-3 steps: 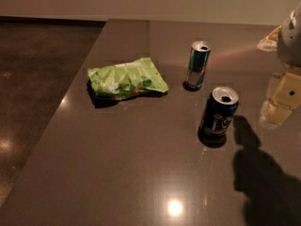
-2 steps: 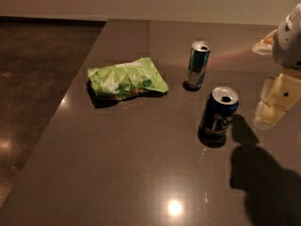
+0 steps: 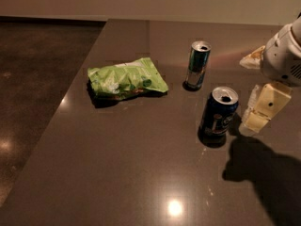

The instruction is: Move pepsi can near green rice chip bag

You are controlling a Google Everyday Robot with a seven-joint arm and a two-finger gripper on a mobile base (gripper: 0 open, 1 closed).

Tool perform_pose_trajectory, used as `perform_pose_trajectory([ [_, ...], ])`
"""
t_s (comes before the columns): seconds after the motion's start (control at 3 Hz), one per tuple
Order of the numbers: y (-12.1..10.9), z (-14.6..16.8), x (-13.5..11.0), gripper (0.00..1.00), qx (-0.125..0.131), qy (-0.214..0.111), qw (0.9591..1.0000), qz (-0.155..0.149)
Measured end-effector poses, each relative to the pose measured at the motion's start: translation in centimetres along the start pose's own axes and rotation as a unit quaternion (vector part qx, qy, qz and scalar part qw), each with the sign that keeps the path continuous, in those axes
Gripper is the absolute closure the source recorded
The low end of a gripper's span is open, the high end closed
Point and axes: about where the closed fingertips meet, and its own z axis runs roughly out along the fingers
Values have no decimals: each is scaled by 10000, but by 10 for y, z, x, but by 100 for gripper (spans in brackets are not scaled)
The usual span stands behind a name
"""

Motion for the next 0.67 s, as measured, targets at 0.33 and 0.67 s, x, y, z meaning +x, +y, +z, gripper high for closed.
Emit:
perform_pose_trajectory([
  [0.33, 9, 17, -10, 0, -192, -409, 9990, -53],
  [0.67, 12, 25, -16, 0, -207, -582, 9980, -105],
])
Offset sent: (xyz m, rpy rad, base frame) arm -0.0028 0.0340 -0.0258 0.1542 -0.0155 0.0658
